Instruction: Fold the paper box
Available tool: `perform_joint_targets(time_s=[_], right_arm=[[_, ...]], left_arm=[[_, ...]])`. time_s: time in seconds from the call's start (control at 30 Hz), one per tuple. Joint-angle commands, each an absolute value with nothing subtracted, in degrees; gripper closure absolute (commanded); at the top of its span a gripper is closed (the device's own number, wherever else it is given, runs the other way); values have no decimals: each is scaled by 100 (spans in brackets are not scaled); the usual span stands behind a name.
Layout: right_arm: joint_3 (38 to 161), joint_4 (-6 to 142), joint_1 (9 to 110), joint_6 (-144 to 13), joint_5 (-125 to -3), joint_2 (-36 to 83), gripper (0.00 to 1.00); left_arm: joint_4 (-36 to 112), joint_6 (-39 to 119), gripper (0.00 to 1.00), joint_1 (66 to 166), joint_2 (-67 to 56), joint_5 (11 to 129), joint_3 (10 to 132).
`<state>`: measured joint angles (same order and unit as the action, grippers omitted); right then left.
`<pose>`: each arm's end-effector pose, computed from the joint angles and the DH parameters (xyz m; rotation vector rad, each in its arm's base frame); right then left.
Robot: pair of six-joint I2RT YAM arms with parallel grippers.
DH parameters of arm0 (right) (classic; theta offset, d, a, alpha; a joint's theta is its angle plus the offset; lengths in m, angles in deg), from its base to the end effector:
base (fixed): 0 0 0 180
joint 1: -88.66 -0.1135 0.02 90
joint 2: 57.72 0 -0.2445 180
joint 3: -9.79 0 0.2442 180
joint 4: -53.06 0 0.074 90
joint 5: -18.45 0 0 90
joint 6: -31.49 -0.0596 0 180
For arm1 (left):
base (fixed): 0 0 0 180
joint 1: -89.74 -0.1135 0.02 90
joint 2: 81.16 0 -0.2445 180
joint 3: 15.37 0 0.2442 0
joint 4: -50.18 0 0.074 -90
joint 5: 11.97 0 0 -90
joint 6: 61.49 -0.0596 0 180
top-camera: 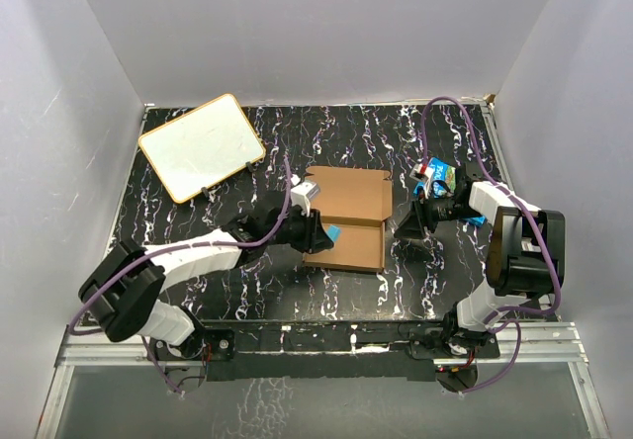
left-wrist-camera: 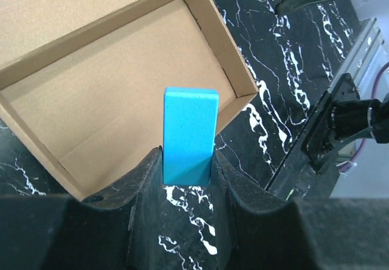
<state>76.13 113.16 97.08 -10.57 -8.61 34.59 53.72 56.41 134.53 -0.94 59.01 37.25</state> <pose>0.2613 0.0150 0.1500 -0.8211 2.1432 1.2008 0.2091 -0.2349 0.1882 0.5451 2.0857 -1.1130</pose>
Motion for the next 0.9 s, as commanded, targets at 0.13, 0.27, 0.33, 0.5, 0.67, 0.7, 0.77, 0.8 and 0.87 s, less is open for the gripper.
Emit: perform_joint_targets(time_s=[0.13,0.27,0.33,0.5,0.67,0.7,0.77,0.8,0.87], right_arm=[[7857,11219,9746,-841,-565,3465,48],[7855,11229,9753,-842,-563,3459,48],[7850,11229,9745,-835,-563,3452,48],[7855,11229,9745,-834,-569,3449,48],[7858,11229,9757,-832,-565,3453,48],[7855,11229,9759,-832,-568,3448,48],[7856,11224,9758,-834,-565,3455,48],[7853,11228,9754,-834,-571,3452,48],[7853,11229,9761,-837,-572,3448,48]], left_arm=[[5031,5301,100,13675,305,6340,4244],[4936,5262,100,13727,454,6426,4376],[4877,5236,100,13749,522,6452,4445],[4751,5181,100,13786,663,6518,4572],[4674,5156,100,13799,738,6593,4638],[4650,5150,100,13799,754,6609,4652],[4610,5137,100,13806,790,6637,4683],[4607,5136,100,13805,804,6657,4684],[4590,5128,100,13814,813,6690,4697]])
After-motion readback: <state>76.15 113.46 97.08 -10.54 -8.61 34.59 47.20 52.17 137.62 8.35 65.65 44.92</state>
